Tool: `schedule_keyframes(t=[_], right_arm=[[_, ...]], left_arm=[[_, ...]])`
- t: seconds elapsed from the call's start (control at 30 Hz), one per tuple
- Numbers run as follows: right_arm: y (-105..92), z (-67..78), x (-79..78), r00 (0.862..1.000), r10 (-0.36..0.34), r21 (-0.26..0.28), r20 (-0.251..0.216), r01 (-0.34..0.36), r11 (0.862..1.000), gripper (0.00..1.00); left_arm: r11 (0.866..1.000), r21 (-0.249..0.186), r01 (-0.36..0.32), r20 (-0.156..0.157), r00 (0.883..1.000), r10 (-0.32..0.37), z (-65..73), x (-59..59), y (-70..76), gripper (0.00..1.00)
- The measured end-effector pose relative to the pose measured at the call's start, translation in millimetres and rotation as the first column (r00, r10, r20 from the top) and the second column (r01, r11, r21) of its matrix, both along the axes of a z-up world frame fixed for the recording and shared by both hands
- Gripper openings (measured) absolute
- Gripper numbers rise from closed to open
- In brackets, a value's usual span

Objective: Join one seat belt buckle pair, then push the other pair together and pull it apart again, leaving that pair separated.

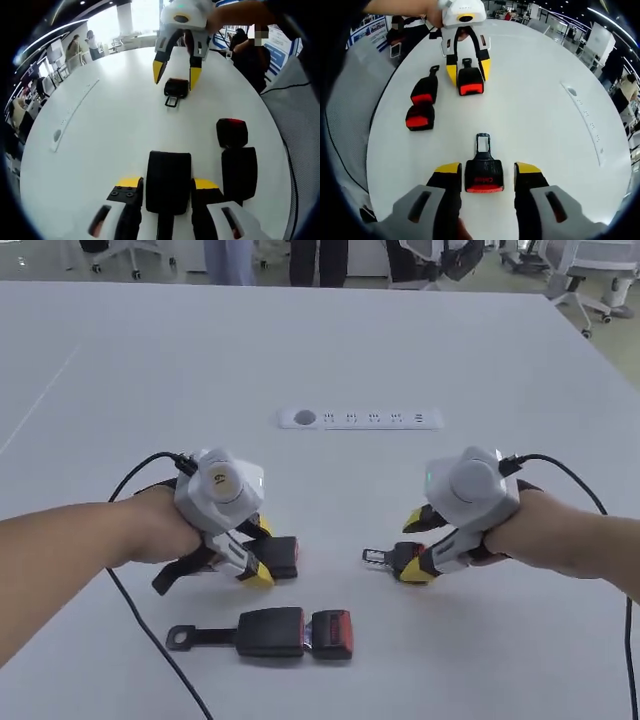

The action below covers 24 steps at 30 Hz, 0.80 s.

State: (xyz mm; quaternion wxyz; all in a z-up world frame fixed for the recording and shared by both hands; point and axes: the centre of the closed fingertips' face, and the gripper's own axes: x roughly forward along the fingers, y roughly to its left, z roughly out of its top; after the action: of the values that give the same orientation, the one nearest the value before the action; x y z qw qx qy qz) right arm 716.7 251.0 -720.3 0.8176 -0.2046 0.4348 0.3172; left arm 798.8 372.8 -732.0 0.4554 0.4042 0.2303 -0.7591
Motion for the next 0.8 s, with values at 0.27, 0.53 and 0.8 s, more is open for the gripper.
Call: schedule_keyframes(t=[0.27, 0.53, 0.8], right_arm=[[5.9, 17.0, -6.0, 0.998, -0.051, 0.009, 0.046, 0.051, 0.999, 0.44], [21.3, 24.6, -29.0, 0.991, -0.112, 0.033, 0.069, 0.109, 0.993, 0.46], [37.9, 34.1, -57.2, 0.975, -0.2, 0.066, 0.097, 0.194, 0.979, 0.53]], left_arm=[[0.997, -0.054, -0.05, -0.005, 0.999, 0.05, 22.7, 0.6, 4.3, 0.41], [0.994, -0.079, -0.069, 0.007, 0.998, 0.07, 37.6, -15.3, 33.1, 0.43], [0.967, -0.137, -0.213, -0.043, 0.977, 0.209, 59.1, -27.1, 68.3, 0.48]])
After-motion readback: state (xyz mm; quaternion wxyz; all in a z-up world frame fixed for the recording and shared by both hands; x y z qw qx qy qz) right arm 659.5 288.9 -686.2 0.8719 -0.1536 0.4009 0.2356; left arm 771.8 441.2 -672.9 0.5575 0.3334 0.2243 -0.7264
